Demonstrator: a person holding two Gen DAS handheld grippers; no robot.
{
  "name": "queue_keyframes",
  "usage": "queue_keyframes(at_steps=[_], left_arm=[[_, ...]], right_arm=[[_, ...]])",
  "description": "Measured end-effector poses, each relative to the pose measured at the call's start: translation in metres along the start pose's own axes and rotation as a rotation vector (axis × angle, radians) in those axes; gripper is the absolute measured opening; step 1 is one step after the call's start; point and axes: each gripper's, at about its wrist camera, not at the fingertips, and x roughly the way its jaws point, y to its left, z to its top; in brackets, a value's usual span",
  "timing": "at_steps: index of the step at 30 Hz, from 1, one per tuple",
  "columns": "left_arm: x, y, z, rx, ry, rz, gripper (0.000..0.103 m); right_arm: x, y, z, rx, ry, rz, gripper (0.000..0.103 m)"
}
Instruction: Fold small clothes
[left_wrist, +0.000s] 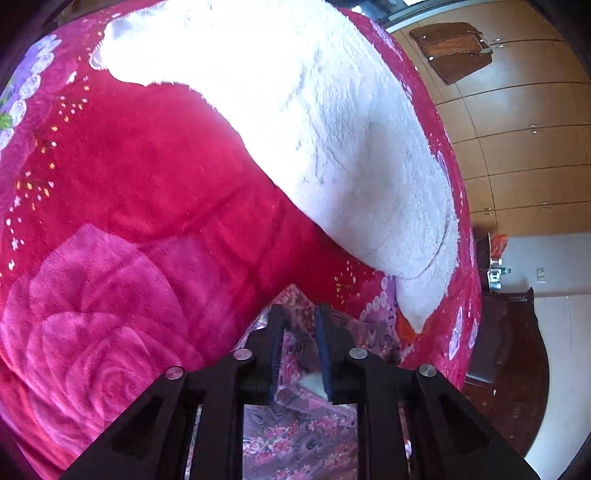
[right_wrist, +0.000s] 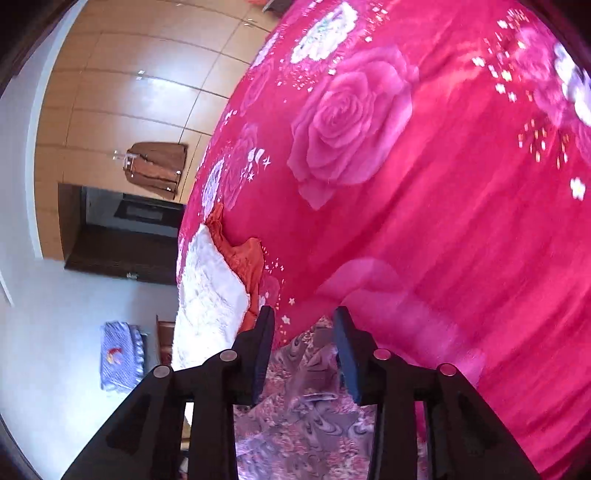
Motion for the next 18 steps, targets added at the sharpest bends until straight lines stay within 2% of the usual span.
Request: queue_keyframes(at_steps=[1,2,4,6,10,12,14,16,18], left_arm=[[-0.004,0.003,0.003,0.005,-0.040,0.010,0.031],[-0.008,0.006,0.006,-0.001,-0.069,0.019,0.040],[-0.008,0.014,0.009,-0.029,-0.070,0.009,0.044],[0.001,0.017,0.003,0.008,0.010,-0.019,0.044],[0.025,0.011,-0.031,0.210,0.143,0.018,0.044],[0.046,0.007,-0.043,0.245,0.205,0.013,0.044],[0.071,-0.003,-0.048,0.238,0.235,0.020,0.043],[0.092,-0.019,-0.045,0.242,0.194,0.069,0.039],[0.104,-0.042,-0.035,0.236,0.123,0.109,0.024]], right_arm=[[0.001,0.005,-0.002,-0.083,0.028,-0.037,0.044],[0.004,0.010,-0.006,-0.155,0.057,-0.073,0.044],[0.012,0.019,-0.021,-0.283,0.131,-0.115,0.044],[0.021,0.027,-0.042,-0.396,0.208,-0.145,0.044],[0.040,0.035,-0.070,-0.539,0.288,-0.165,0.040],[0.052,0.038,-0.071,-0.524,0.280,-0.179,0.036],[0.061,0.042,-0.061,-0.464,0.224,-0.164,0.031],[0.062,0.044,-0.046,-0.378,0.144,-0.150,0.031],[0.057,0.044,-0.031,-0.293,0.085,-0.130,0.032]])
